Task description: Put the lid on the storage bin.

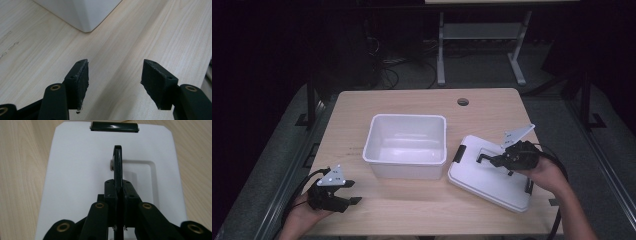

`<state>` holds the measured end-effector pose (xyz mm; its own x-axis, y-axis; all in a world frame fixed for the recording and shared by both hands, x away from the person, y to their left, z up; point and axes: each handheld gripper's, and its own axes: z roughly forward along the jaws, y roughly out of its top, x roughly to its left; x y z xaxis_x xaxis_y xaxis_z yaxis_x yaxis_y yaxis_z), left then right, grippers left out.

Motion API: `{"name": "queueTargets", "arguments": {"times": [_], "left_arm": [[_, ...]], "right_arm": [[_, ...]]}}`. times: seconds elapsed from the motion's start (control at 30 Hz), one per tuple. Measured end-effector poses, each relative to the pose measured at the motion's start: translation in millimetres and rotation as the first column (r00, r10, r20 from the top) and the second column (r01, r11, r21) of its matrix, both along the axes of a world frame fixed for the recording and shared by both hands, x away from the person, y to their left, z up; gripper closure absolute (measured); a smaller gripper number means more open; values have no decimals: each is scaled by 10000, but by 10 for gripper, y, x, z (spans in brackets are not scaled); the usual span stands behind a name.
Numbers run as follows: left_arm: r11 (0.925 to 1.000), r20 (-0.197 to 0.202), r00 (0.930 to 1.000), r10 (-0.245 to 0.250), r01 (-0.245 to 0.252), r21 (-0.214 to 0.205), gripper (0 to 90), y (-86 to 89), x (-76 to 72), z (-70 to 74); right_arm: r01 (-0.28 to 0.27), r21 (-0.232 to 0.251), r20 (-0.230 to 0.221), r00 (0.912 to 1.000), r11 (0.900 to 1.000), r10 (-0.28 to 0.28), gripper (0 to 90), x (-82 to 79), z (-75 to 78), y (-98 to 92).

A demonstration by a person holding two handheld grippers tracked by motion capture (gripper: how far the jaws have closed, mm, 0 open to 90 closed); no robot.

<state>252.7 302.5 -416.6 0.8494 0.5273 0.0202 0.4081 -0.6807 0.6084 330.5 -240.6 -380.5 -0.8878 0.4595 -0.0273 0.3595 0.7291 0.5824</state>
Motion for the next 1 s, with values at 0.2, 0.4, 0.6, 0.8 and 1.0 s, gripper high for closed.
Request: {"name": "queueTargets", "arguments": {"times": [0.2,0.4,0.6,0.8,1.0], "left_arm": [[10000,-30,10000,34,-34,-9,378,4,8,-8],[10000,15,10000,19,-19,-15,375,6,5,2],[10000,14,10000,-21,21,-1,369,5,12,0],[10000,13,10000,39,-39,-42,366,19,11,-2],[10000,15,10000,48,-48,-73,359,20,2,-1]], "right_arm": [[-85,73,84,9999,9999,85,839,-25,109,-3],[-185,224,180,9997,9996,181,839,-43,262,-9],[-283,264,333,9991,9993,274,839,-56,451,-16],[-336,112,452,9984,9994,331,839,-76,631,-2],[-474,69,571,9973,9989,469,839,-95,807,34]]}}
